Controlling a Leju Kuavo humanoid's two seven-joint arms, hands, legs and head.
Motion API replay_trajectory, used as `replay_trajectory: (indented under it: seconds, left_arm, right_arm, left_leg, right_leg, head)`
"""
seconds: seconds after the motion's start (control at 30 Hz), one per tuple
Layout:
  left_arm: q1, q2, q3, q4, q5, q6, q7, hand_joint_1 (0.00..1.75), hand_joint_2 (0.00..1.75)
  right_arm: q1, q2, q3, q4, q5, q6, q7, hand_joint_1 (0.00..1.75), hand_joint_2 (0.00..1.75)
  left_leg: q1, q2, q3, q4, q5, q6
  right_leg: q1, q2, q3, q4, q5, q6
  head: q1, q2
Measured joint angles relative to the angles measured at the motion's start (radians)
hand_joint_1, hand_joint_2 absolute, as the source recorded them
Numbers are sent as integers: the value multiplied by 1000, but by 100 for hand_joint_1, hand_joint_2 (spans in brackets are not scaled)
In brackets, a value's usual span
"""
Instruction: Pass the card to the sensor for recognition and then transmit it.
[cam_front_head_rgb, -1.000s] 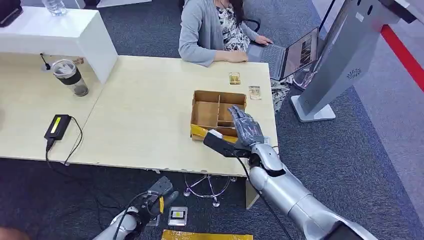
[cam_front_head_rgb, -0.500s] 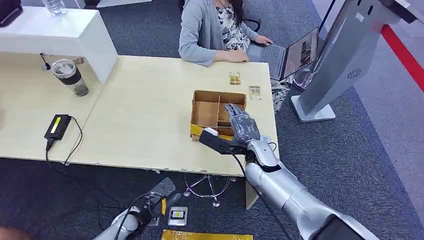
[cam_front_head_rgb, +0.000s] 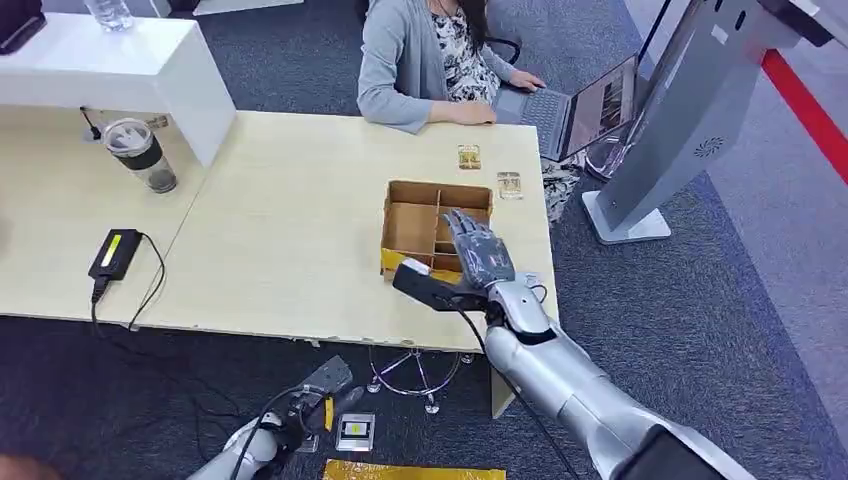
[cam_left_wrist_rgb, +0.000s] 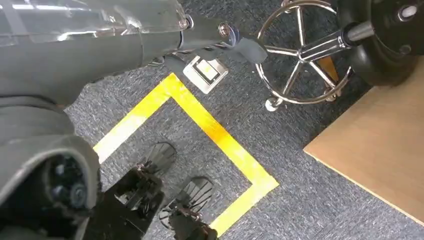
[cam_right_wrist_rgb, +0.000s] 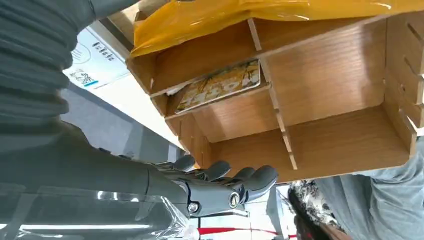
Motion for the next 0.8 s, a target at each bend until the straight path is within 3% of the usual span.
replay_trajectory:
  seconds: [0.8]
  left_arm:
    - [-4,-5,0,0,-19,-10,1,0,0]
  right_arm:
    - [-4,1,1,47,5,1,12,0,175]
  left_leg:
    - [0,0,0,0,0,0]
  right_leg:
    - [0,0,0,0,0,0]
  head:
    - [0,0]
